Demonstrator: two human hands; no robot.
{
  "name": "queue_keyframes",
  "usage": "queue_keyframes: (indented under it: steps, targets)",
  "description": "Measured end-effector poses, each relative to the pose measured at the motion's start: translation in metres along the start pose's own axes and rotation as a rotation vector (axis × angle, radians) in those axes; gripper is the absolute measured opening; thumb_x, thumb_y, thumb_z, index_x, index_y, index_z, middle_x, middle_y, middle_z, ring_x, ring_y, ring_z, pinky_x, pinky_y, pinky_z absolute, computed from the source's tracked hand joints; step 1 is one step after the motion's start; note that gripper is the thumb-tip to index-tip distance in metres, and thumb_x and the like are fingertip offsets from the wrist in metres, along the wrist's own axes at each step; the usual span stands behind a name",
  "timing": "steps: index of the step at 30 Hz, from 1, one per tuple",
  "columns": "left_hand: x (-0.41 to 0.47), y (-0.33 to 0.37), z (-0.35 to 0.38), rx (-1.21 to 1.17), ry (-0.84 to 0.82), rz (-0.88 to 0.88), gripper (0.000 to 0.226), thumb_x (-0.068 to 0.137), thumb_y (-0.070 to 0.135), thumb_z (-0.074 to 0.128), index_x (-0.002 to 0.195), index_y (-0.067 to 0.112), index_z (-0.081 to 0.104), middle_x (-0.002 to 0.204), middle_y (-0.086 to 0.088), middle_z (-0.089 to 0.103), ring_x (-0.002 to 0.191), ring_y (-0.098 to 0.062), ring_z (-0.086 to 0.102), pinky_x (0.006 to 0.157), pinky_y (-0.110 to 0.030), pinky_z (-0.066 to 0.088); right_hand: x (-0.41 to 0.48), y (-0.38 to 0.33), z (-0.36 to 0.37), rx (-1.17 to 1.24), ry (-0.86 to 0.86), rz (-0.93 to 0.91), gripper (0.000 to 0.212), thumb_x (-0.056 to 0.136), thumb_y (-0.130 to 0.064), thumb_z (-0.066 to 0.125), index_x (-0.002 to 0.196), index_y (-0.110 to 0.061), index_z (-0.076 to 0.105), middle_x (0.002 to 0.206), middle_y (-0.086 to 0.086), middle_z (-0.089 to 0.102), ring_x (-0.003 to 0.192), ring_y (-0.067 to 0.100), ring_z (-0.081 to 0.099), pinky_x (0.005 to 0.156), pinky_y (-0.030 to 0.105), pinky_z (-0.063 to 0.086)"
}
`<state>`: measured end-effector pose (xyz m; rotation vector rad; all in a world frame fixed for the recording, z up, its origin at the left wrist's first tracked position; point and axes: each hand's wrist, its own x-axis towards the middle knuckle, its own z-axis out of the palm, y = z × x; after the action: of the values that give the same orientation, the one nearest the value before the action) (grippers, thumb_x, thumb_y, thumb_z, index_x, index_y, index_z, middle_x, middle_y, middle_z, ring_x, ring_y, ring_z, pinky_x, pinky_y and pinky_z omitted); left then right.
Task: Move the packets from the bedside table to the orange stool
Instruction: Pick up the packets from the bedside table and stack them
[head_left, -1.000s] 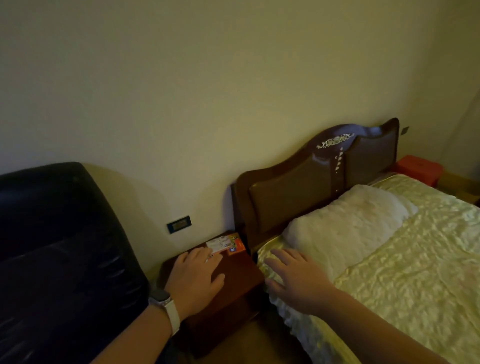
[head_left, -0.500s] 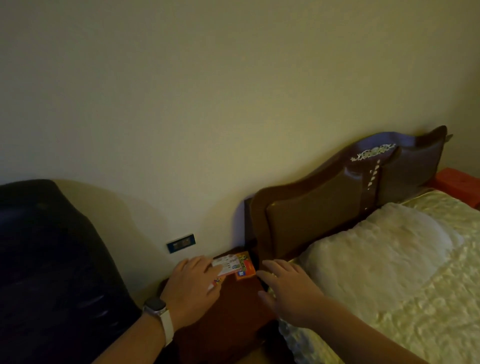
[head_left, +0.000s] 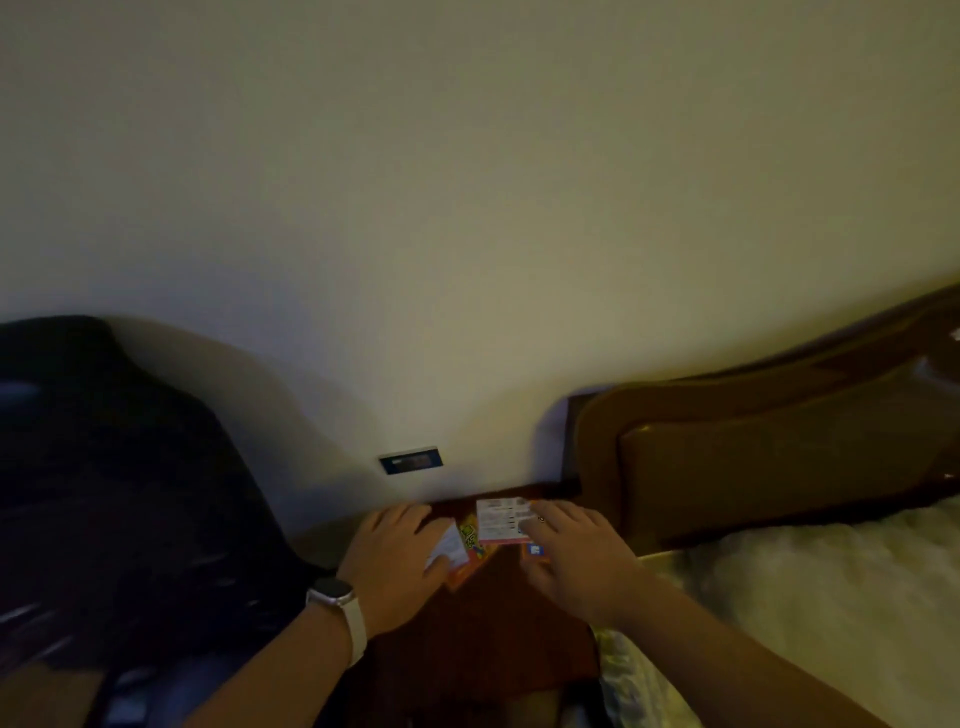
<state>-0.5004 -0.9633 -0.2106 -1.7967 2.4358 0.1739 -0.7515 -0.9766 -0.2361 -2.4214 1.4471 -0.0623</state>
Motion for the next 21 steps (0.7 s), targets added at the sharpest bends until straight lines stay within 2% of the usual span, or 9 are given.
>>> queue_keyframes:
  steps: [3,6,9,14,18,21]
  targets:
    - [0.023,-0.003,0.020,0.007,-0.081,-0.099,0.045,0.078,0.050,0.045,0.100,0.022,0.073,0.098,-0.002,0.074,0.086,-0.020,0.071,0.072,-0.039,0.058,0.024,0.025,0.015,0.018,-0.081,-0.038,0.054,0.086,-0.054,0.032,0.128,-0.027,0.050,0.144,0.004,0.046,0.132,0.027,0.040,0.103,0.045,0.035]
    - [0.038,-0.005,0.043,-0.008,-0.145,-0.161,0.047,0.078,0.047,0.044,0.100,0.018,0.073,0.098,-0.005,0.073,0.088,-0.025,0.070,0.075,-0.041,0.058,0.046,0.038,0.036,0.016,-0.120,-0.082,0.054,0.085,-0.053,0.033,0.127,-0.024,0.050,0.142,0.005,0.046,0.132,0.028,0.039,0.102,0.046,0.036]
    - [0.049,-0.012,0.069,-0.031,-0.164,-0.189,0.045,0.079,0.045,0.043,0.102,0.018,0.071,0.097,-0.003,0.071,0.085,-0.024,0.069,0.071,-0.039,0.057,0.068,0.045,0.060,0.023,-0.162,-0.101,0.052,0.086,-0.052,0.035,0.128,-0.024,0.050,0.141,0.004,0.047,0.131,0.027,0.041,0.102,0.045,0.037]
    - [0.063,-0.028,0.129,-0.086,-0.199,-0.227,0.048,0.084,0.047,0.038,0.110,0.021,0.067,0.115,-0.004,0.068,0.103,-0.025,0.063,0.084,-0.040,0.052,0.098,0.057,0.104,0.002,-0.203,-0.133,0.048,0.086,-0.051,0.035,0.122,-0.023,0.051,0.130,0.004,0.052,0.119,0.026,0.047,0.096,0.044,0.040]
    - [0.076,-0.041,0.185,-0.125,-0.239,-0.239,0.044,0.089,0.047,0.038,0.122,0.025,0.058,0.130,-0.001,0.058,0.117,-0.020,0.053,0.094,-0.035,0.044,0.125,0.071,0.142,-0.019,-0.248,-0.141,0.047,0.088,-0.049,0.038,0.125,-0.022,0.052,0.134,0.006,0.051,0.123,0.027,0.044,0.098,0.044,0.038]
    - [0.091,-0.051,0.234,-0.154,-0.265,-0.241,0.043,0.091,0.046,0.041,0.125,0.024,0.055,0.132,-0.001,0.055,0.120,-0.021,0.049,0.096,-0.037,0.042,0.150,0.081,0.179,-0.026,-0.281,-0.136,0.045,0.090,-0.047,0.041,0.125,-0.022,0.052,0.136,0.006,0.048,0.126,0.027,0.041,0.101,0.044,0.035]
